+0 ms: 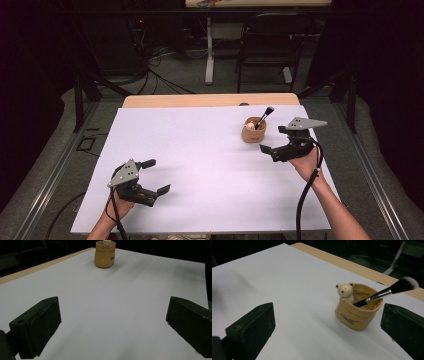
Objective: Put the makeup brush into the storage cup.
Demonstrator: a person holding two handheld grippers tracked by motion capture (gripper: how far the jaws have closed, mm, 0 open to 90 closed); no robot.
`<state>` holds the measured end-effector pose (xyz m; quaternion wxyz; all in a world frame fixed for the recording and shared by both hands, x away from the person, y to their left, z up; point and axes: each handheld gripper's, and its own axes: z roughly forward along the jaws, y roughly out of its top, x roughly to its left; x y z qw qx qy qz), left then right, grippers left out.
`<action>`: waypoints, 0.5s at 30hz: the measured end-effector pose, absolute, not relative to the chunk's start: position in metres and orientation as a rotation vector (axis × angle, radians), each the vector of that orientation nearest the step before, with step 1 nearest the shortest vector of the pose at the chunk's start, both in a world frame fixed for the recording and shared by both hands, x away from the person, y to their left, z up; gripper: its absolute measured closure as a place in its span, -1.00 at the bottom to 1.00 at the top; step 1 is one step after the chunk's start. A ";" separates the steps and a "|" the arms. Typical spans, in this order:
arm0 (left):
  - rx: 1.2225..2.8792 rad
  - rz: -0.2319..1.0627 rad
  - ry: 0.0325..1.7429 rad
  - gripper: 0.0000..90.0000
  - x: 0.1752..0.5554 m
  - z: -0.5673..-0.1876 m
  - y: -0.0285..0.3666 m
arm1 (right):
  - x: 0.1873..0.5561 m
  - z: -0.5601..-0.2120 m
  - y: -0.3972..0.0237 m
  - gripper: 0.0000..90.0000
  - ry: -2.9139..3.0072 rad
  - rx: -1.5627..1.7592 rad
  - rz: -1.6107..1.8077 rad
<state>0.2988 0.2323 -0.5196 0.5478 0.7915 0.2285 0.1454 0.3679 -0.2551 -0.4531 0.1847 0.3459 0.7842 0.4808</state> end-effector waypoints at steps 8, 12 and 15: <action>1.879 0.344 0.538 -1.00 0.298 -0.519 0.231 | 0.344 -0.452 -0.254 -1.00 2.210 0.918 1.378; 1.879 0.345 0.535 -1.00 0.297 -0.519 0.231 | 0.333 -0.454 -0.253 -1.00 2.218 0.897 1.379; 1.877 0.341 0.530 -1.00 0.297 -0.519 0.231 | 0.327 -0.457 -0.254 -1.00 2.230 0.883 1.376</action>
